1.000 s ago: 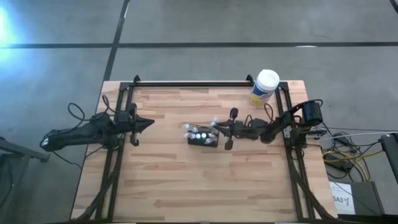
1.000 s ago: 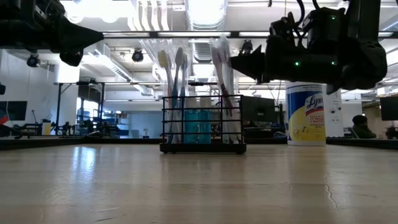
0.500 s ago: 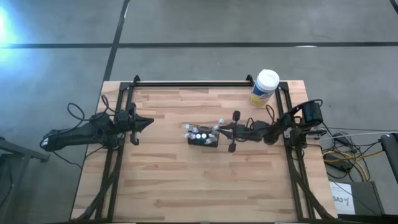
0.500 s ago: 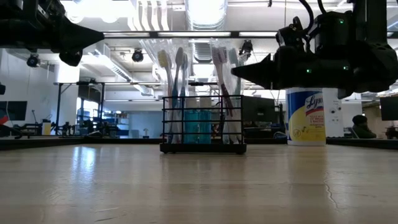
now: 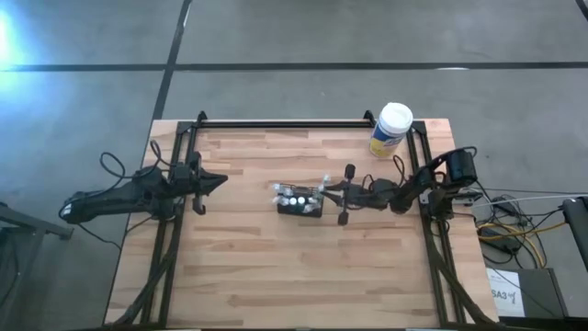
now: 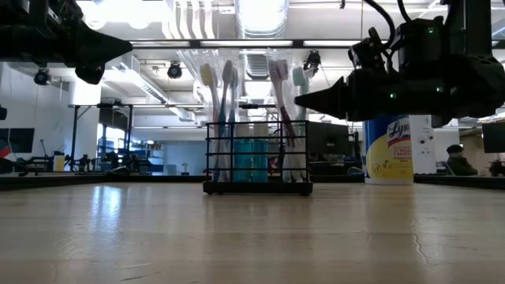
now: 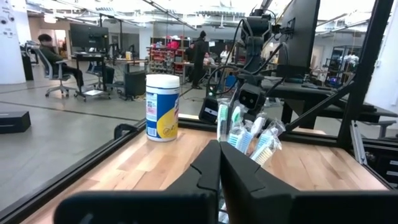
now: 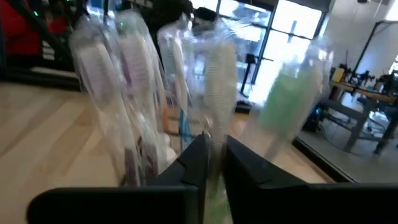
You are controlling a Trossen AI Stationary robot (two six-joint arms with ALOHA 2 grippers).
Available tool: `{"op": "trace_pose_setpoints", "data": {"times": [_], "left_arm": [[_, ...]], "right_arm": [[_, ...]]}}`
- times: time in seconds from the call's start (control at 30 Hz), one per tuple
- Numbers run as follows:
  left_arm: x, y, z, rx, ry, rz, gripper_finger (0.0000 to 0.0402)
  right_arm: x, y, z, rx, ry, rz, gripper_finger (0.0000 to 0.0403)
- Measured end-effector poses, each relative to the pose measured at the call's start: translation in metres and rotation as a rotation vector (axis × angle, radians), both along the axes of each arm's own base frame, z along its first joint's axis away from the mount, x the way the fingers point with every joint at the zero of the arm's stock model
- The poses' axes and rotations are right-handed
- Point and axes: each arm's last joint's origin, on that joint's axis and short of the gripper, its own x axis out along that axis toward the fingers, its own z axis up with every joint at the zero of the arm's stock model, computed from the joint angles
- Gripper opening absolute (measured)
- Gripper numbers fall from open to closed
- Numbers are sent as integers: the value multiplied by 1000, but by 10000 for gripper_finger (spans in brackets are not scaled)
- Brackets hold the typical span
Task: Pick & Place toothbrushing station
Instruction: Put the green toothbrush into the wire organizer
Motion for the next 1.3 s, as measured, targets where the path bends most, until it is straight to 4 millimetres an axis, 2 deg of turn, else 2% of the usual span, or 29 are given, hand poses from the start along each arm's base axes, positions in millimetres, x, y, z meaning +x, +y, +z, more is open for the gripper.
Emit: {"op": "trace_pose_setpoints", "data": {"times": [0.23,0.47,0.6,0.77,0.93,1.3], "left_arm": [[0,0,-1,-2,7,0,21],[0,0,-1,0,8,-1,9],[0,0,-1,-5,7,-1,7],[0,0,-4,-11,33,-1,9],[0,0,-1,-9,26,-1,8],[-9,-1,27,35,-4,0,9]], "right_arm": [[3,0,2,32,-15,-1,99],[3,0,2,33,-19,1,129],[3,0,2,91,-23,-2,128],[3,-1,1,82,-4,-41,97],[2,-1,8,78,-35,-36,75],[-1,0,24,67,-100,-35,100]]}}
